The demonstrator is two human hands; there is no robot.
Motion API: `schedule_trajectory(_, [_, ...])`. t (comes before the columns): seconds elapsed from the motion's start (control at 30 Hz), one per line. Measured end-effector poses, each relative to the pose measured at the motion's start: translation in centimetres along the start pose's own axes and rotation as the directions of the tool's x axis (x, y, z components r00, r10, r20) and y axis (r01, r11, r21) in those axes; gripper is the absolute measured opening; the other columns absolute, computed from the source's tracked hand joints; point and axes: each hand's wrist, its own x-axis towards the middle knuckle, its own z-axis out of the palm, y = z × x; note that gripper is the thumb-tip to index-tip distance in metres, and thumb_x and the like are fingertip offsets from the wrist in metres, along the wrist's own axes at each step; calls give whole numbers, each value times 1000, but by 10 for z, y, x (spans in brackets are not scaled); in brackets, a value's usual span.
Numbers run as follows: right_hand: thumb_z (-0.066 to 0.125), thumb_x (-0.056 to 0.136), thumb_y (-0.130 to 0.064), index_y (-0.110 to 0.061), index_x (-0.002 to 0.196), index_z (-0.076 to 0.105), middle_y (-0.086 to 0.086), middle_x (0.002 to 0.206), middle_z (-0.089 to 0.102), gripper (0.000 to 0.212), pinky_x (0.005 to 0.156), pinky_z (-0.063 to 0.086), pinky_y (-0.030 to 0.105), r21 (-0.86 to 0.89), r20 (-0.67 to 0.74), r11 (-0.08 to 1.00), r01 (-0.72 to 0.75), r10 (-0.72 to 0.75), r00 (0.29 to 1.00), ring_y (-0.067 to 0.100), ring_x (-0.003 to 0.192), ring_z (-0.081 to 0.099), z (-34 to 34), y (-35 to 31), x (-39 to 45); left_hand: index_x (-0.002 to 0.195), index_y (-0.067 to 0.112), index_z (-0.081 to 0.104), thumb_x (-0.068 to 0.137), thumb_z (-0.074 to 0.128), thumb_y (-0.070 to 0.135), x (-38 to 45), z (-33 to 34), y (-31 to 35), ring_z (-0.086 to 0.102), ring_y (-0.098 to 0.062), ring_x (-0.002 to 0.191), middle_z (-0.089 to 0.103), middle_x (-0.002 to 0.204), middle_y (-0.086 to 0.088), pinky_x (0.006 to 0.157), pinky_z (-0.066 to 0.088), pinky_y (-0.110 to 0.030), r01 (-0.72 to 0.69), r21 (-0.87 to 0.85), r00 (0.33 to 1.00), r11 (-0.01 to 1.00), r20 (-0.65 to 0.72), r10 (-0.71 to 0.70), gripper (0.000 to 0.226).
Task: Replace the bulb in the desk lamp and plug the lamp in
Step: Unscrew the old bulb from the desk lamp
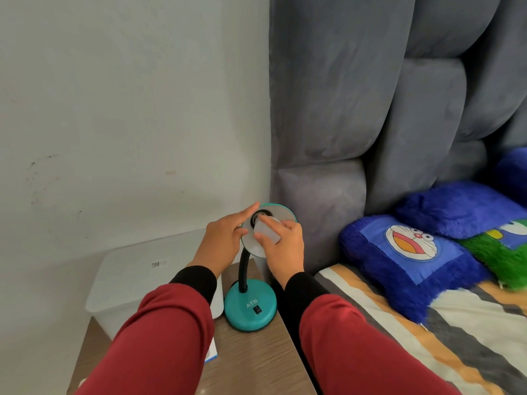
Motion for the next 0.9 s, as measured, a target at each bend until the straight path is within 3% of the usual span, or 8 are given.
schedule_trajectory(0.1, [66,86,-15,-26,140,43,3,140,39,60,98,26,12,-71,-18,997,37,-39,999,17,130,40,1,-2,-1,139,39,39,96,47,2,1,0,-1,49,-3,85,62,121,-6,92,36,-8,0,21,1000,1000,-13,0,57])
schedule_trajectory(0.17, [70,83,-23,-21,144,34,5,145,37,71,104,31,21,-23,-29,999,-29,29,999,20,133,38,1,-4,-2,139,39,39,96,47,2,1,0,-2,51,-7,85,62,119,-8,92,36,-9,-1,24,1000,1000,-6,1,57])
schedule_trajectory(0.27, [74,78,-36,-18,139,43,8,139,46,71,100,37,25,-24,-28,995,-101,100,995,22,127,45,2,-2,0,139,39,39,95,48,2,1,0,-4,57,-14,92,62,121,-7,87,36,-10,-18,33,1000,999,-12,18,58])
schedule_trajectory(0.37, [73,80,-17,-20,135,49,5,137,48,60,96,30,11,-56,-23,998,-5,4,1000,18,127,46,1,-1,0,139,40,38,96,47,3,1,0,-5,55,-10,92,61,122,-5,89,36,-10,-6,30,1000,1000,-8,6,58])
schedule_trajectory(0.47, [74,79,-20,-23,143,36,4,143,42,74,105,35,23,-22,-13,1000,-19,19,1000,20,131,42,2,0,-2,139,39,38,96,47,2,0,0,-4,58,-14,101,60,127,-4,94,35,-11,-15,27,1000,1000,-8,15,57])
schedule_trajectory(0.57, [74,79,-30,-19,141,38,7,136,51,72,94,42,23,33,2,993,-110,110,994,21,121,52,2,1,-3,140,39,37,96,47,4,1,0,-4,55,-11,95,61,125,-5,94,35,-11,-19,42,1000,999,-7,20,57])
schedule_trajectory(0.73, [68,81,-7,-21,139,42,3,142,46,66,104,34,21,-49,25,999,-3,4,1000,19,130,45,0,-1,-3,139,38,39,96,47,3,0,-1,-2,53,-9,90,61,122,-8,97,37,-14,-6,26,1000,1000,-7,7,57])
schedule_trajectory(0.9, [75,77,-30,-21,140,40,4,140,46,73,107,40,32,9,4,998,-59,59,998,23,129,46,2,-1,-2,140,39,38,97,46,4,0,-2,-2,51,1,83,59,129,-4,92,34,-8,-16,30,1000,999,-2,16,56])
